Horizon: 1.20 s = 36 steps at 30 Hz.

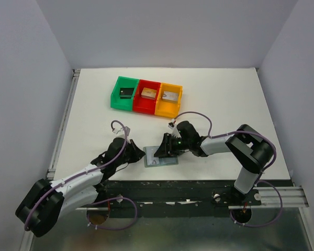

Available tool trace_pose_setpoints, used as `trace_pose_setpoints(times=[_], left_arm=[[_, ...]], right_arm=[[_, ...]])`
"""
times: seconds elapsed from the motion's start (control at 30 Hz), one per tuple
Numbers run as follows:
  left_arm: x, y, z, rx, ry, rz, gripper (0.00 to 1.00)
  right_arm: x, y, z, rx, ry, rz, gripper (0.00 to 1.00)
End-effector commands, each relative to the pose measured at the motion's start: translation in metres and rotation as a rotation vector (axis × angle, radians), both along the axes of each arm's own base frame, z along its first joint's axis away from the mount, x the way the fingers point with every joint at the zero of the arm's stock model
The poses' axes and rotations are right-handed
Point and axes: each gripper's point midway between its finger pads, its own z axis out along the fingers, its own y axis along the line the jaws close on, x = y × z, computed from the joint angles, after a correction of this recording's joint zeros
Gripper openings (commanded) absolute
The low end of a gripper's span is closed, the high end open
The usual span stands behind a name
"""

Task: Take the credit cards out of the card holder
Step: Remove the credit card from the card holder.

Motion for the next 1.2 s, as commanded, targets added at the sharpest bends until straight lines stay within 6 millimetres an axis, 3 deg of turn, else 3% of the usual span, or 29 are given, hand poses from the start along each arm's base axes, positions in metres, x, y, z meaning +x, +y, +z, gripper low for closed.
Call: trace_pose_setpoints(times=[0.0,0.3,0.67,1.17], left_arm=[[0.002,-0.008,-0.008,0.009,0.017,-0.035,0.10],[-0.001,-0.010,-0.022,0.008,0.047,-0.043,0.10],[-0.010,0.000,-0.048,0.056,0.121,-0.015,0.07],[-0.015,0.002,-0.053,0.053,0.127,-0.017,0.07]], right_arm=[[0.002,-0.006,-0.009,-0.042,0.006,-0.006,0.52],[0.001,-0.007,-0.011,-0.051,0.008,-0.008,0.52],[0.001,-0.011,-0.014,-0.085,0.012,-0.016,0.52],[0.004,0.003,0.003,0.072,0.017,-0.013,0.52]])
